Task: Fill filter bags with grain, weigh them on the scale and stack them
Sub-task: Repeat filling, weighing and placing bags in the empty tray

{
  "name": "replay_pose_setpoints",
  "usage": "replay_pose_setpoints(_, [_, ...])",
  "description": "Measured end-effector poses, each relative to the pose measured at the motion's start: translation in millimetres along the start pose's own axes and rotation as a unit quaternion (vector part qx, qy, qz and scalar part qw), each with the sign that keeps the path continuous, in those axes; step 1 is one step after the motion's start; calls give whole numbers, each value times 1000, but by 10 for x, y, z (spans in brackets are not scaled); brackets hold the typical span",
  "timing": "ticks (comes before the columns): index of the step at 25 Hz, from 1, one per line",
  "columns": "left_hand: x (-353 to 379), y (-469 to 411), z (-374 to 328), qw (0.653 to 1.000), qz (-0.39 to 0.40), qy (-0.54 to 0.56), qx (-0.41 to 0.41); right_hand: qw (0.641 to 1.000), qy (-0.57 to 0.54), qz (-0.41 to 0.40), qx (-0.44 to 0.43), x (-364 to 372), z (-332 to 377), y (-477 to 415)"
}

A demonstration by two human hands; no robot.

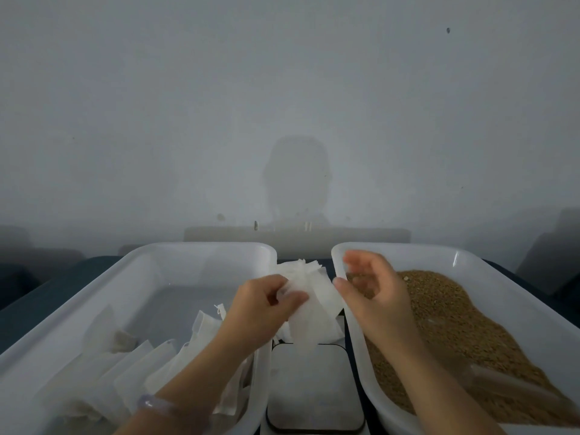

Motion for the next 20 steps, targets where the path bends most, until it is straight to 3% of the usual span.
replay_pose_setpoints(3, [101,55,36,997,68,-17,-8,979,69,91,-167,122,196,164])
replay_pose_setpoints(5, [128,62,15,996,90,20,-19,963,101,158,-194,274,218,244])
replay_pose_setpoints(7, [118,56,-18,995,89,44,-13,957,115,156,-216,319,241,254])
replay_pose_setpoints(9, [98,47,-61,994,79,79,-17,966,114,131,-192,273,217,207])
replay_pose_setpoints(14, [270,123,-72,966,177,180,-62,978,82,150,-118,245,142,186])
replay_pose_setpoints(20, [277,137,-37,973,186,124,-64,965,120,219,-78,317,44,216])
Point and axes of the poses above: each hand's wrist, its own y-axis away from the middle knuckle, its own x-axis out of the palm, z = x × y, the point moved 7 cm from there along -y, towards the middle knuckle, and after that the axes turned 12 degrees about x, right-handed, at the moved point
